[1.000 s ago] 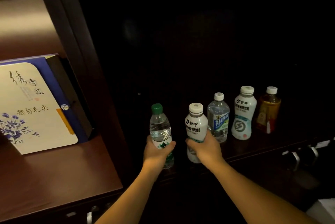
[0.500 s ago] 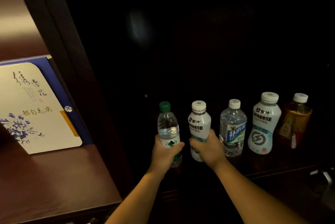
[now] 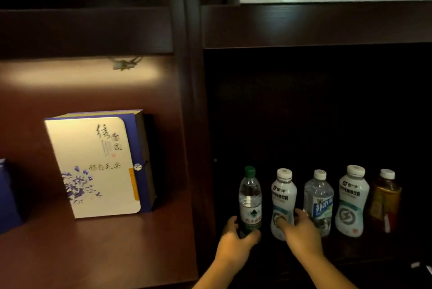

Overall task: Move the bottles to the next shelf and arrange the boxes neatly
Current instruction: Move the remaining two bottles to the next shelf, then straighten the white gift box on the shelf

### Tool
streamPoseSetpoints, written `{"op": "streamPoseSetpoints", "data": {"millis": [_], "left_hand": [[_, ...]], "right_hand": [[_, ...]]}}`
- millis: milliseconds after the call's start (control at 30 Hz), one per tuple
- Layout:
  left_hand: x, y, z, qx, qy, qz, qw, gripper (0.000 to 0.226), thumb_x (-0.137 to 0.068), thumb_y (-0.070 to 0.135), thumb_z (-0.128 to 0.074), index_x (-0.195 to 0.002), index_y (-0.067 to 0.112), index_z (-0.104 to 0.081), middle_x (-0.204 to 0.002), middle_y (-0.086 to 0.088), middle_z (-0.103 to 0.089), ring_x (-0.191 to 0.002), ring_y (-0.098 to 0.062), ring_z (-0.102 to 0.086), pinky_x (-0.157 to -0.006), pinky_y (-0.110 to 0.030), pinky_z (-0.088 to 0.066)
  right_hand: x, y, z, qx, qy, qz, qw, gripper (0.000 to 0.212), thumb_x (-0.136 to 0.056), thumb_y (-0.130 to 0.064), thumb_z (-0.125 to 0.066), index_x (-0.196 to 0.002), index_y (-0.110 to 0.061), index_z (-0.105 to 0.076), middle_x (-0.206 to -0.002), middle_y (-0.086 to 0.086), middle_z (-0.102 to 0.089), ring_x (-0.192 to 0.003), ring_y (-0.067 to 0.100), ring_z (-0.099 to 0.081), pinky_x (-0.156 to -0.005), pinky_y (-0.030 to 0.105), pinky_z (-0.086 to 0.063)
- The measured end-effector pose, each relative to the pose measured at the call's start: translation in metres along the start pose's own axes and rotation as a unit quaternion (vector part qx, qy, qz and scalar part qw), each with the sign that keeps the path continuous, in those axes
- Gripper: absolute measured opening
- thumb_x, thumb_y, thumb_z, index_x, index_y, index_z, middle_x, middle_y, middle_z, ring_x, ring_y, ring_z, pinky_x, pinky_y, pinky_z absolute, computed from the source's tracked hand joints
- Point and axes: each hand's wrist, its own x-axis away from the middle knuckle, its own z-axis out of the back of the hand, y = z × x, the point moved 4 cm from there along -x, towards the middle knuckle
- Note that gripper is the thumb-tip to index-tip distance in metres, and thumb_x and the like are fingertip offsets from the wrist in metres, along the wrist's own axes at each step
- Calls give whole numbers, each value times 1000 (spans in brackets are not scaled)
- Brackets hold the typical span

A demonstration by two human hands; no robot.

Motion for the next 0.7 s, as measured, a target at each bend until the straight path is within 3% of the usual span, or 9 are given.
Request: {"op": "streamPoseSetpoints", "data": {"millis": [67,133,200,267,367,533,700], "left_hand": [[19,0,19,-20,-21,-26,999,69,-79,44,-68,-137,21,-40,-120,5,-56,-107,-11,-56,-88,-23,-45],[41,-1,42,-44,-51,-64,996,37,-83,45,-63,-114,28,-55,-98,14,-60,-85,-1,-57,-80,-25,-49],[62,-6,73,-73,-56,-103,990,21,-84,45,-60,-100,32,-62,-86,15,-61,-77,0,-57,-73,-23,-48],[81,-12,113,-94,-35,-139,985,17,-84,40,-59,-95,30,-66,-81,13,-63,-75,-3,-59,-71,-24,-47],[106,-24,187,-139,12,-175,975,13,-84,33,-58,-89,27,-68,-82,12,-64,-83,-9,-61,-70,-23,-42],[137,-50,318,-192,104,-160,963,17,-89,30,-54,-93,22,-69,-93,6,-68,-85,-10,-59,-71,-22,-37],[153,-78,422,-212,178,-109,955,19,-91,28,-51,-96,20,-68,-94,5,-66,-87,-14,-58,-74,-26,-40]], "right_hand": [[26,-14,-3,34,6,-12,999,25,-81,-34,-66,-99,-17,-60,-80,-2,-64,-68,14,-58,-70,37,-53],[56,-26,-12,69,-4,-25,997,40,-82,-39,-63,-115,-16,-61,-96,2,-67,-83,22,-63,-72,35,-49],[87,-41,-28,90,-7,-20,996,49,-85,-42,-62,-127,-17,-57,-107,1,-65,-91,22,-61,-73,33,-44],[119,-57,-46,90,0,-10,996,46,-85,-42,-61,-124,-18,-60,-94,-5,-60,-84,18,-56,-72,32,-42],[168,-82,-83,93,-22,2,995,43,-86,-43,-61,-122,-19,-61,-91,-8,-57,-82,15,-55,-72,31,-43],[232,-128,-151,107,-71,47,991,43,-87,-40,-59,-124,-18,-59,-89,-7,-56,-69,4,-53,-54,24,-39],[258,-162,-205,137,-103,71,983,37,-86,-40,-58,-116,-20,-65,-90,-2,-65,-74,15,-59,-58,26,-40]]}}
